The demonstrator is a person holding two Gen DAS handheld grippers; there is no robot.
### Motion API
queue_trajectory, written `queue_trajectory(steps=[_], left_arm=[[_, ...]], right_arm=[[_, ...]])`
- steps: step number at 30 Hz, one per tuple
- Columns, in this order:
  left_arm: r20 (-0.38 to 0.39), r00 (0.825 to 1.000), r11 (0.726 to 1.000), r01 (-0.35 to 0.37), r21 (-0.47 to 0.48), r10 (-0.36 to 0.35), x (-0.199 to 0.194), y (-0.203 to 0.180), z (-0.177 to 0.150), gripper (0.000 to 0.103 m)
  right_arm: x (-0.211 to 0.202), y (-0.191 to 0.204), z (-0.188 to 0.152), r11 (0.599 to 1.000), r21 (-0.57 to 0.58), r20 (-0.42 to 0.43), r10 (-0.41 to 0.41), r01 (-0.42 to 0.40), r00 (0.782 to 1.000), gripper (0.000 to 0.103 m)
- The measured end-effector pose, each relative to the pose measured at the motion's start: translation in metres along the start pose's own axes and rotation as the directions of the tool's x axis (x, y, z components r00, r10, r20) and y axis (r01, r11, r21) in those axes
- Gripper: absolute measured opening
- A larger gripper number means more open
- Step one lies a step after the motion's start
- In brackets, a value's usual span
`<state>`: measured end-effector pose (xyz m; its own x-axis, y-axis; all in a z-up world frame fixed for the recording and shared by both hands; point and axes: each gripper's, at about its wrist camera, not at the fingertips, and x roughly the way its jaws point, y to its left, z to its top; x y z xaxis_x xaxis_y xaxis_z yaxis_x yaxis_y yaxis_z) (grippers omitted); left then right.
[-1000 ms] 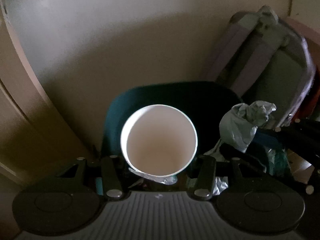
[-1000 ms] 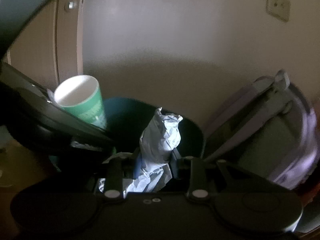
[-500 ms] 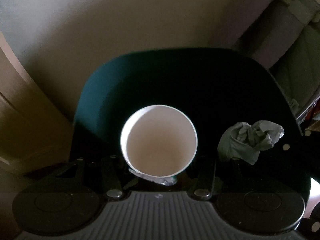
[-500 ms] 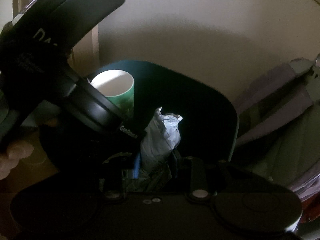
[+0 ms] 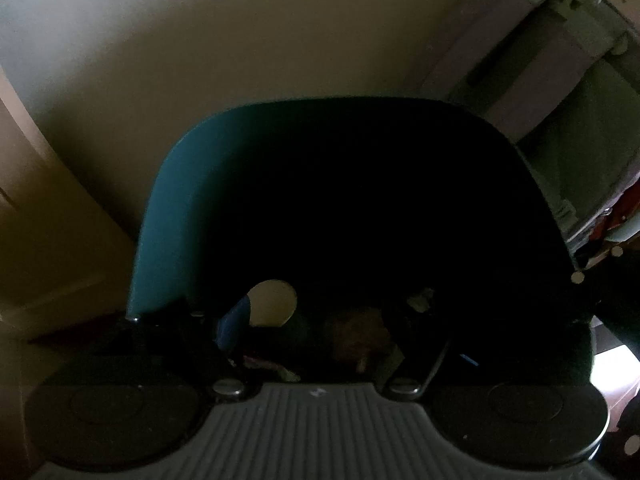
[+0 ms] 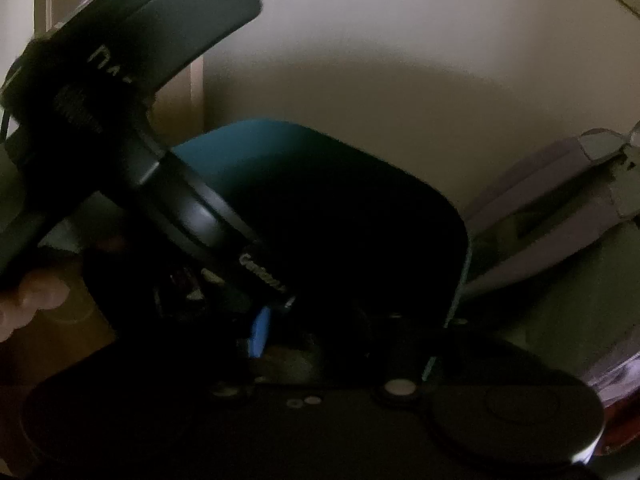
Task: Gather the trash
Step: 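Open both grippers to drop the cup and foil wrapper into the wastebasket, then lower both tools from the wastebasket toward the trash pile on the floor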
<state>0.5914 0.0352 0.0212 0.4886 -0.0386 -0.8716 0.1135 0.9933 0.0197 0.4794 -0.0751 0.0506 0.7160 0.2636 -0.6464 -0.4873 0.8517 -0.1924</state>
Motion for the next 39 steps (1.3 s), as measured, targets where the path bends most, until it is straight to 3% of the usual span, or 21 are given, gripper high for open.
queue_trajectory(steps=[10, 16, 22, 31, 39], left_arm=[[0.114, 0.994, 1.0, -0.004, 0.018, 0.002, -0.08, -0.001, -0.035, 0.072], [0.173, 0.985, 0.999, -0.02, 0.047, 0.011, -0.13, -0.025, -0.053, 0.072], [0.213, 0.977, 0.998, -0.025, 0.062, 0.011, -0.177, -0.03, -0.097, 0.072], [0.234, 0.972, 0.996, -0.016, 0.086, -0.005, -0.211, -0.042, -0.171, 0.072], [0.221, 0.975, 0.995, -0.009, 0.101, -0.013, -0.211, -0.05, -0.23, 0.072]], right_arm=[[-0.066, 0.002, -0.002, 0.999, 0.053, 0.076, 0.003, -0.007, 0.997, 0.053], [-0.106, 0.013, -0.016, 0.998, 0.065, 0.104, 0.01, -0.017, 0.994, 0.055], [-0.138, 0.026, -0.039, 0.997, 0.068, 0.127, 0.02, -0.029, 0.992, 0.058], [-0.188, 0.043, -0.086, 0.988, 0.131, 0.143, 0.059, -0.078, 0.988, 0.064], [-0.211, 0.054, -0.13, 0.972, 0.205, 0.147, 0.084, -0.114, 0.986, 0.072]])
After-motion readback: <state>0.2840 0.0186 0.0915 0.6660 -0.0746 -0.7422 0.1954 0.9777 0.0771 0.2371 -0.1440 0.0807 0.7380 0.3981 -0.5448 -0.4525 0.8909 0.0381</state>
